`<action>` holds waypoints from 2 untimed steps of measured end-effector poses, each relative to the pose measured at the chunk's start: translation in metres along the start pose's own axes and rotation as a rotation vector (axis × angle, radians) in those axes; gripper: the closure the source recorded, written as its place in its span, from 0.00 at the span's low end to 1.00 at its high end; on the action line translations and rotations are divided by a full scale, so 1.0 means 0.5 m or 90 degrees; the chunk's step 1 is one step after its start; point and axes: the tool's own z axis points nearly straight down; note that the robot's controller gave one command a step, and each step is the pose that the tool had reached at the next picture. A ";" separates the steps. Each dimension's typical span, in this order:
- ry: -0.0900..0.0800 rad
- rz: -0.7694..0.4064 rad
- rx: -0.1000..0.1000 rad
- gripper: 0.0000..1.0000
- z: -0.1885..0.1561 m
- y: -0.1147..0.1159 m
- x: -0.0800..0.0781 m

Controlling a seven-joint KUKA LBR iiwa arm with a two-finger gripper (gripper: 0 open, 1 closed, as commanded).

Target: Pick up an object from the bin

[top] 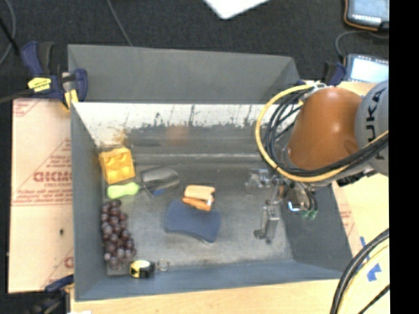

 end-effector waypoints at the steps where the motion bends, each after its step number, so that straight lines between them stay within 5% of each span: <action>1: -0.005 -0.001 0.000 0.00 -0.009 0.000 -0.003; 2: -0.008 -0.003 0.001 0.00 0.065 0.086 -0.008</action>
Offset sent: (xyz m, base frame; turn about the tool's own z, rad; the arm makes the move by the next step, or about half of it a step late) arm 0.0018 0.0933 -0.0738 -0.0162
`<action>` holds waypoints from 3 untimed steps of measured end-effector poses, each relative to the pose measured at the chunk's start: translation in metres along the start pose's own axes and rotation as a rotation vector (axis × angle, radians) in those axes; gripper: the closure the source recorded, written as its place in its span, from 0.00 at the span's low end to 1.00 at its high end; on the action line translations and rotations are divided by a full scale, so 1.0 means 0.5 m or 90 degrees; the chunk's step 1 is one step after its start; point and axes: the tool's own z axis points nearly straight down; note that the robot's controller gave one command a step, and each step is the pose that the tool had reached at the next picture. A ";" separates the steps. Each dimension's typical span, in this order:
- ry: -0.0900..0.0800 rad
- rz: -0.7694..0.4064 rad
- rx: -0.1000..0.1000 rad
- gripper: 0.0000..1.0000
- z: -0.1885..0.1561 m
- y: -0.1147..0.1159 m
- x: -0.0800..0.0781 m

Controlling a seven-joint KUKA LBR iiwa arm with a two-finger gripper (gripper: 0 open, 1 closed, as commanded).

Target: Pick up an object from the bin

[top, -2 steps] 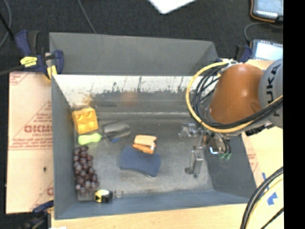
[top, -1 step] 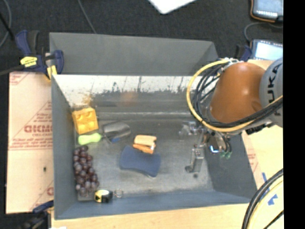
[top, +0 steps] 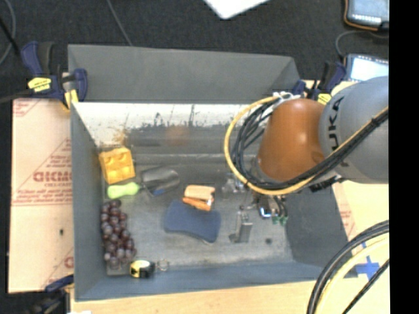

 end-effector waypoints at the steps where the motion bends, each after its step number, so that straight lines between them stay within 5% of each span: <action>1: 0.001 -0.075 -0.004 0.00 0.080 0.044 -0.008; 3: -0.007 -0.044 -0.001 0.00 0.131 0.133 -0.076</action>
Offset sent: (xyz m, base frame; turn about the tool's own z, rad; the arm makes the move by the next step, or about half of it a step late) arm 0.0477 0.0863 -0.0793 0.0208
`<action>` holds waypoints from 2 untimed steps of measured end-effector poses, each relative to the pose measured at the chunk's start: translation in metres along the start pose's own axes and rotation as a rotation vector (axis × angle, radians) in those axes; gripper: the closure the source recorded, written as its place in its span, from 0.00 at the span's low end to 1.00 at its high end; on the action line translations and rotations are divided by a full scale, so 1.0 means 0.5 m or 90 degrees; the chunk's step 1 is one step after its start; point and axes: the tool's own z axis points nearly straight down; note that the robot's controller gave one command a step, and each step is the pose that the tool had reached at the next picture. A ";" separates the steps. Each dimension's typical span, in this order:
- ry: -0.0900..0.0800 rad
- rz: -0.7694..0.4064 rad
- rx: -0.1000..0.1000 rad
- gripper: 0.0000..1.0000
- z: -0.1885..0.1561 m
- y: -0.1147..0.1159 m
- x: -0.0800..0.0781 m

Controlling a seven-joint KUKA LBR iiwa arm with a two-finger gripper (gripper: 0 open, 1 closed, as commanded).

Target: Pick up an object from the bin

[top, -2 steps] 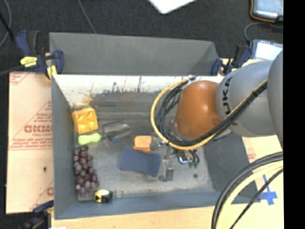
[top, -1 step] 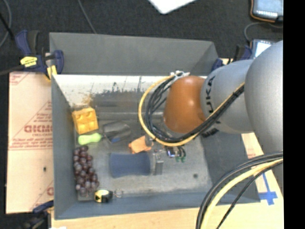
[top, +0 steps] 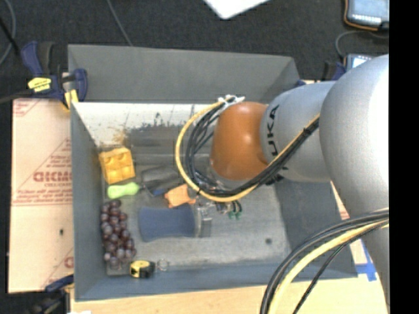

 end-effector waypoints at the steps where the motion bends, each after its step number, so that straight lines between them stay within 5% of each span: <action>1: 0.002 -0.103 0.002 0.00 0.006 0.024 -0.046; 2: -0.001 -0.056 0.000 0.00 0.011 0.044 -0.070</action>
Offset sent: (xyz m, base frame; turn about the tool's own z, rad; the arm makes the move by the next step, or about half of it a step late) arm 0.0484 0.0426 -0.0141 -0.2754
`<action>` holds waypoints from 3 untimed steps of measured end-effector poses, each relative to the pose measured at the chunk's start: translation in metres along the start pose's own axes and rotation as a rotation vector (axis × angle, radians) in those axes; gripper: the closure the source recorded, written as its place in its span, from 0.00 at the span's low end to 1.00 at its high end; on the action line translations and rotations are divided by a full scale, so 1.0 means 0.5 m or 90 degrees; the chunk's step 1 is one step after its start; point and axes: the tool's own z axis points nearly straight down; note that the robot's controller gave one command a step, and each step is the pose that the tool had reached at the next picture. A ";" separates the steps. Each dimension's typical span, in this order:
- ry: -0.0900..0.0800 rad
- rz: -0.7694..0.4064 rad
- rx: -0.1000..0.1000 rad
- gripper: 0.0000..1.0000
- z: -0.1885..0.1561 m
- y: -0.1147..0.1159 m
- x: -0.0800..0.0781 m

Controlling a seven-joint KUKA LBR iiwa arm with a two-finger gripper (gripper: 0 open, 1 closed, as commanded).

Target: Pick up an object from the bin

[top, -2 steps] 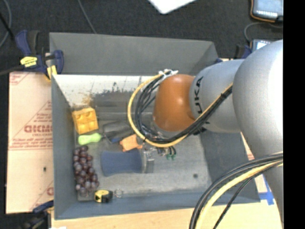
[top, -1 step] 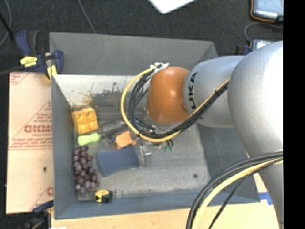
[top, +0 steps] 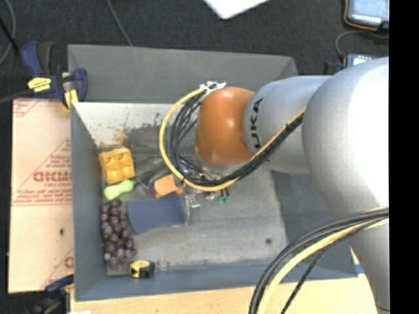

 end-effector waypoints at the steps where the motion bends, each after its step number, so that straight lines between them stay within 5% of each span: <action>1: -0.004 -0.084 0.004 0.00 0.001 0.035 -0.031; 2: -0.001 -0.150 0.004 0.00 -0.002 0.088 -0.107; 3: -0.020 -0.279 0.006 1.00 0.002 0.110 -0.120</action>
Offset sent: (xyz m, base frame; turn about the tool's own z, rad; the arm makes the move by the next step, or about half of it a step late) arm 0.0451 0.0597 -0.0014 -0.2366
